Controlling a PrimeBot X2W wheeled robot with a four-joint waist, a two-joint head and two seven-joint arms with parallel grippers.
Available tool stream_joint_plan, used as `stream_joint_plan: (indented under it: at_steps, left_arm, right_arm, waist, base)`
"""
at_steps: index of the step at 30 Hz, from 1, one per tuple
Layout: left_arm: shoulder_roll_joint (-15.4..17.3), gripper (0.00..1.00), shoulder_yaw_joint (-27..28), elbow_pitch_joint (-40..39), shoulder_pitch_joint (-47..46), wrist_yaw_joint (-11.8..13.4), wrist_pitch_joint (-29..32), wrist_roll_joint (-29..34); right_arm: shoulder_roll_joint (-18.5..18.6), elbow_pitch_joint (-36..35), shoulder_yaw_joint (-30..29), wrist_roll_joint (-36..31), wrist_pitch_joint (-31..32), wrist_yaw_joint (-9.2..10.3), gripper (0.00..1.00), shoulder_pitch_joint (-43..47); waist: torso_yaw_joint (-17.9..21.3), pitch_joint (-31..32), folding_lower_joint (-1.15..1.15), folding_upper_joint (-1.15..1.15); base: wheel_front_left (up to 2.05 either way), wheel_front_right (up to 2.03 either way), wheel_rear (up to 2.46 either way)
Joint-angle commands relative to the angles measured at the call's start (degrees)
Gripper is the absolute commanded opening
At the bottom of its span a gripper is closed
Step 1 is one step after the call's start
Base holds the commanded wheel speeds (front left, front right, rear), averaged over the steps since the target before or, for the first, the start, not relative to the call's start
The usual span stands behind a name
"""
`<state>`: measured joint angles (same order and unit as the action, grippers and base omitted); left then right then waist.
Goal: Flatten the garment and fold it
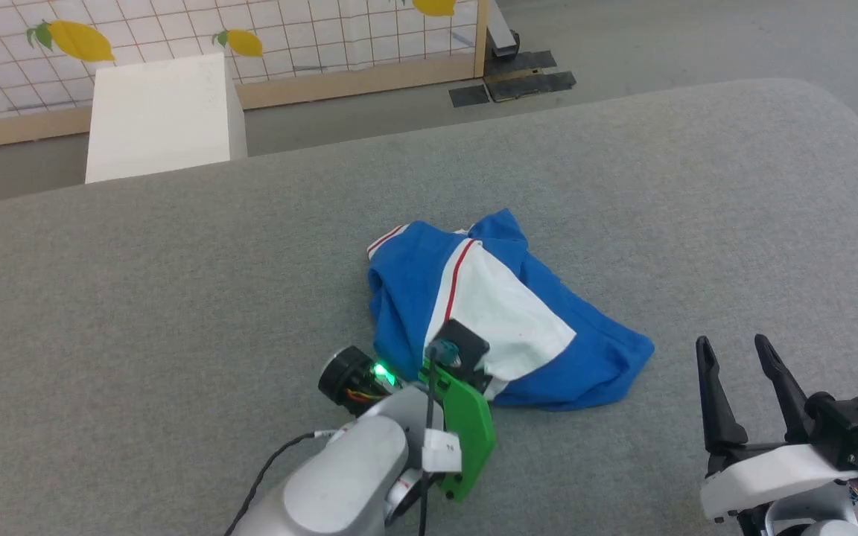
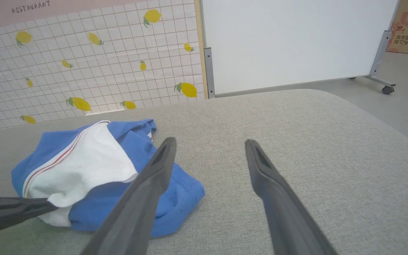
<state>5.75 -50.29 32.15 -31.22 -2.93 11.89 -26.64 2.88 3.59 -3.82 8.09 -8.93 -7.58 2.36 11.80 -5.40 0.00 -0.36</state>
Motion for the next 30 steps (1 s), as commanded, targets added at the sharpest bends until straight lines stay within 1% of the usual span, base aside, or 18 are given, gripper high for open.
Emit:
stream_joint_plan:
  at_steps: [1, 4, 6, 9, 12, 17, 19, 22, 26, 27, 28, 29, 30]
  left_arm:
    - [-0.2, 0.0, 0.94, -0.81, -0.56, 0.65, -1.41, -0.72]
    - [-0.29, 0.0, 4.06, -3.22, -0.37, 1.95, -5.37, -2.54]
    - [-0.07, 0.0, 7.39, -5.73, -0.04, 3.6, -9.14, -4.09]
    - [1.36, 0.0, 14.0, -9.93, 1.61, 7.36, -14.9, -6.88]
    - [4.21, 0.0, 19.8, -12.8, 4.76, 11.53, -17.7, -9.01]
    - [10.01, 0.0, 28.01, -15.21, 13.44, 18.57, -17.89, -12.52]
    - [11.71, 0.0, 30.31, -15.66, 17.33, 20.85, -17.24, -13.81]
    - [13.09, 0.0, 31.99, -16.43, 22.83, 22.85, -15.4, -15.7]
    - [13.56, 0.0, 32.05, -17.62, 28.96, 23.89, -11.73, -18.19]
    - [13.24, 0.41, 31.6, -18.62, 31.14, 23.44, -9.73, -19.75]
    - [13.13, 0.83, 31.59, -19.2, 31.59, 23.06, -9.85, -20.05]
    - [12.93, 1.0, 31.72, -19.91, 31.94, 22.51, -10.55, -20.3]
    - [12.78, 1.0, 31.82, -20.47, 32.07, 21.94, -11.47, -20.31]
  right_arm:
    - [-0.01, 0.14, -0.04, 0.18, -0.38, 0.09, 1.0, -0.44]
    - [-0.01, 0.04, -0.24, -0.08, -0.17, 0.09, 1.0, -0.01]
    - [-0.01, -0.22, -0.36, -0.19, 0.06, 0.09, 1.0, 0.35]
    - [-0.01, -0.62, -0.47, -0.27, 0.4, 0.09, 1.0, 0.85]
    - [-0.01, -0.91, -0.45, -0.27, 0.63, 0.09, 1.0, 1.25]
    - [-0.01, -1.43, -0.47, -0.12, 0.92, 0.09, 1.0, 1.7]
    - [-0.01, -1.55, -0.46, -0.04, 0.97, 0.09, 1.0, 1.78]
    - [-0.01, -1.67, -0.69, 0.05, 0.99, 0.09, 1.0, 1.81]
    - [-0.01, -1.73, -0.93, 0.06, 1.07, 0.09, 1.0, 1.87]
    - [-0.01, -1.71, -1.21, 0.01, 1.1, 0.09, 1.0, 1.93]
    - [-0.01, -1.67, -1.33, -0.01, 1.11, 0.09, 1.0, 1.96]
    - [-0.01, -1.6, -1.42, 0.0, 1.15, 0.09, 1.0, 1.96]
    - [-0.01, -1.55, -1.39, -0.05, 1.21, 0.09, 1.0, 1.91]
  waist:
    - [-0.42, 0.47, 0.0, 0.36]
    - [-1.18, 1.27, 0.0, 0.36]
    - [-1.89, 1.92, 0.0, 0.36]
    - [-3.05, 2.79, 0.0, 0.36]
    - [-4.23, 3.39, 0.0, 0.36]
    - [-6.36, 3.61, 0.0, 0.36]
    - [-7.0, 3.57, 0.0, 0.36]
    - [-7.98, 3.45, 0.0, 0.36]
    - [-9.08, 3.44, 0.0, 0.36]
    - [-9.8, 3.43, 0.0, 0.36]
    - [-10.12, 3.43, 0.0, 0.36]
    - [-10.48, 3.44, 0.0, 0.36]
    - [-10.71, 3.44, 0.0, 0.36]
  base:
    - [0.0, 0.0, 0.0]
    - [0.0, 0.0, 0.0]
    - [0.0, 0.0, 0.0]
    - [0.0, 0.0, 0.0]
    - [0.0, 0.0, 0.0]
    - [0.0, 0.0, 0.0]
    - [0.0, 0.0, 0.0]
    - [0.0, 0.0, 0.0]
    - [0.0, 0.0, 0.0]
    - [0.0, 0.0, 0.0]
    - [0.0, 0.0, 0.0]
    - [0.0, 0.0, 0.0]
    - [0.0, 0.0, 0.0]
